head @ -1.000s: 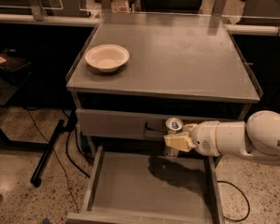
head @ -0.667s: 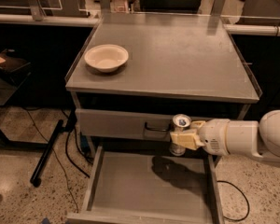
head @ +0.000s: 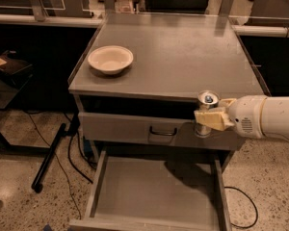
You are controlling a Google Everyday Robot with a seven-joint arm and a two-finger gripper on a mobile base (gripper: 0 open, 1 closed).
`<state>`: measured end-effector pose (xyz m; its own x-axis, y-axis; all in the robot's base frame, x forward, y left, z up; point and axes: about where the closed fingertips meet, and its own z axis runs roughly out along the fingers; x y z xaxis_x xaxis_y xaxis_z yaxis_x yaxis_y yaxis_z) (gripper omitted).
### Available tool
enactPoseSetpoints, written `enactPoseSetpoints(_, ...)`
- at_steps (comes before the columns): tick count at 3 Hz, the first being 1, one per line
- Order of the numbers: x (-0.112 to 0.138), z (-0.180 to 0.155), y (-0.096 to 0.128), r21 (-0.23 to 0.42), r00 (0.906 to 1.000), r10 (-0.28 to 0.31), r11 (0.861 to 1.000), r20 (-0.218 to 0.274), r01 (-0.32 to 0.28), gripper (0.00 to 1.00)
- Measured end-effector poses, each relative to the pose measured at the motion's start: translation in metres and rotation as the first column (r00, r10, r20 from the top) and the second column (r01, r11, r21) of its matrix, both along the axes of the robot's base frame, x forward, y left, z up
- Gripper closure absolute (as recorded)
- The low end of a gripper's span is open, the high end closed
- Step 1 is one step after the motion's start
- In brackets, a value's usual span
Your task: Pick redbull can from middle drawer and place on counter
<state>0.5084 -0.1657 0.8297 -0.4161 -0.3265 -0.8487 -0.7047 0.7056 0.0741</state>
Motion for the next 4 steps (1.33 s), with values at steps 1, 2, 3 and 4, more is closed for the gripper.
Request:
enactPoseSetpoints(1, 0.0, 0.0, 0.0, 0.0, 1.0, 0.0, 1.0, 0.0, 0.0, 1.0)
enactPoseSetpoints(2, 0.015, 0.018, -0.006, -0.004, 0.9996, -0.01, 1.0, 0.027, 0.01, 1.0)
enactPoseSetpoints(3, 0.044, 0.062, -0.025, -0.017, 0.9965, -0.034, 0.999, 0.077, 0.035, 1.0)
enactPoseSetpoints(4, 0.084, 0.107, -0.032, -0.03, 0.9944, -0.035, 0.999, 0.1, 0.038, 1.0)
